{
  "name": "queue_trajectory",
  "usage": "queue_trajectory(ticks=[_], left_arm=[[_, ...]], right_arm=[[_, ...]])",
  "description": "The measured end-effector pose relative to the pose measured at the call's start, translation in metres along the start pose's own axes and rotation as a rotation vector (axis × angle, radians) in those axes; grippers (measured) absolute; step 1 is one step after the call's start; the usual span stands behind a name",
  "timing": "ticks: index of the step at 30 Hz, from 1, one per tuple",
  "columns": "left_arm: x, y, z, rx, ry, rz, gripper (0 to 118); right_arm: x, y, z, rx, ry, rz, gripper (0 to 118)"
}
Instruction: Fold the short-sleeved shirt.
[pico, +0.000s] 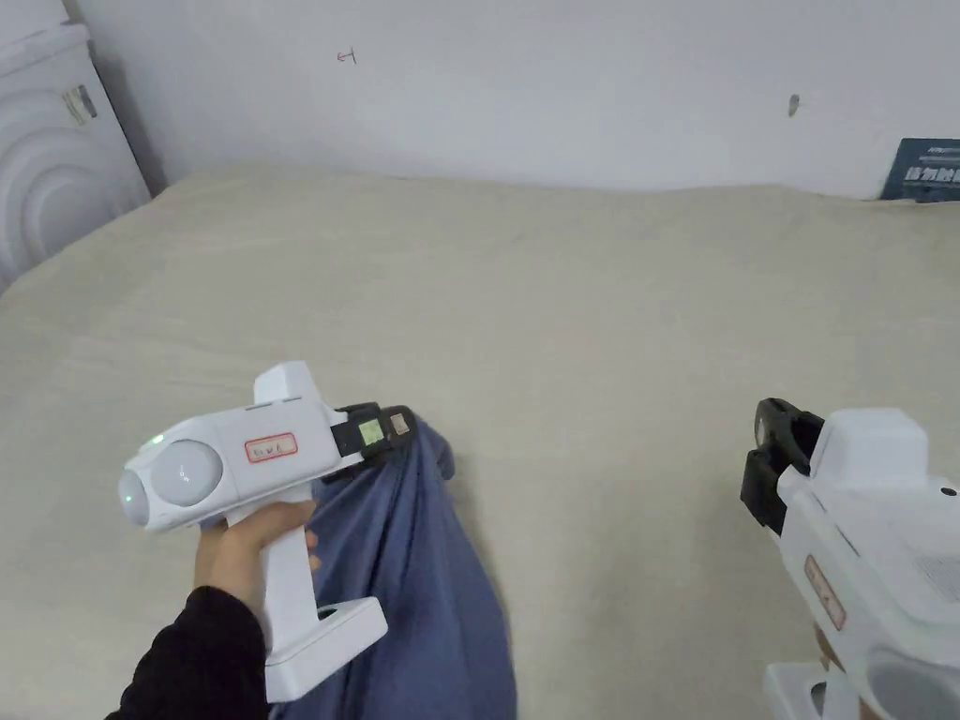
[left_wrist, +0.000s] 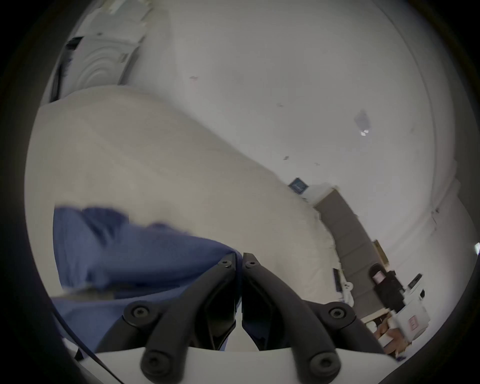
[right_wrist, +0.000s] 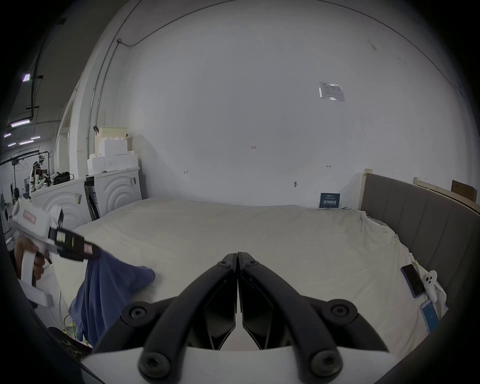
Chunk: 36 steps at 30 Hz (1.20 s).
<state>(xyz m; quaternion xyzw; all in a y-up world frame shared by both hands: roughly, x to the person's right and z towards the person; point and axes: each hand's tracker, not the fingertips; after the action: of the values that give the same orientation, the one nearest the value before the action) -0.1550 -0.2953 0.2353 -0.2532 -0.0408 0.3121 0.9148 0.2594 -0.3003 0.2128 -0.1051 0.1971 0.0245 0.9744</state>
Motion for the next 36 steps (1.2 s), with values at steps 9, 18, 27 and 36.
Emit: queue_trajectory(ticks=[9,18,27,36], left_arm=[[0.144,0.043,-0.035,0.022,-0.131,-0.248,0],[0.243,0.046,-0.088,-0.019,-0.234,-0.387,0],[0.293,-0.031,-0.148,-0.201,-0.337,-0.536,0],[0.25,-0.137,-0.204,-0.456,-0.217,-0.662,0]], right_arm=[[0.046,0.017,0.043,0.07,-0.102,0.006,0],[0.097,0.027,0.08,0.11,-0.231,0.009,0],[0.127,0.023,0.099,0.097,-0.319,-0.009,0],[0.141,0.005,0.102,0.054,-0.345,-0.028,0]])
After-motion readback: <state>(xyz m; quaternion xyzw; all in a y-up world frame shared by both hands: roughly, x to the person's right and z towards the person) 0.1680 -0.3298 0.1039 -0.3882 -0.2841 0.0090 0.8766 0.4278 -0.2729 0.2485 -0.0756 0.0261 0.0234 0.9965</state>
